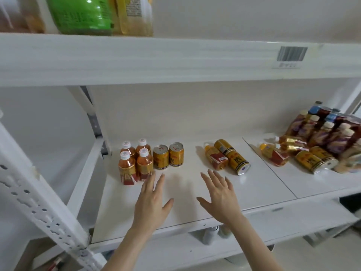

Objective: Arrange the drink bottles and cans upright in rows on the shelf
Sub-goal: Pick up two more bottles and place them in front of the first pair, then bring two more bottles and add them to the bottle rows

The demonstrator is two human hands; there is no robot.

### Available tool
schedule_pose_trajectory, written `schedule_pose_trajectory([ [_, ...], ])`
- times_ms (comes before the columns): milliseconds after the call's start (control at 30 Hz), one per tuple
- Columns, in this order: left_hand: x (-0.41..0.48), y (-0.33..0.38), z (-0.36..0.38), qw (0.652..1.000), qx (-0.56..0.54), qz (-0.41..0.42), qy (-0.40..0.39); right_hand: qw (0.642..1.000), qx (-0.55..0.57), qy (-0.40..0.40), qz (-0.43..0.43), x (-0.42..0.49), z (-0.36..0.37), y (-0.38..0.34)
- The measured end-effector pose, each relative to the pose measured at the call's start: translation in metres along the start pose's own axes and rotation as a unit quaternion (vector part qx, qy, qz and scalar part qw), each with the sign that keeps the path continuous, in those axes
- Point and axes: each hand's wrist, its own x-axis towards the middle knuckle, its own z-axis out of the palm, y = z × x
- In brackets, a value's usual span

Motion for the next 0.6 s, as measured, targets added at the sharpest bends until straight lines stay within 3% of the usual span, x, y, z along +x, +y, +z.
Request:
schedule_pose_trajectory([
  [400, 0.022, 0.137, 0.060, 0.997, -0.048, -0.056, 0.031, 0.998, -0.031, 0.013, -0.045, -0.010, -0.032, 0.124],
  [600, 0.034, 0.178, 0.086, 0.999, -0.008, -0.036, 0.012, 0.999, -0.037, 0.006, -0.038, -0.017, -0.039, 0.182],
])
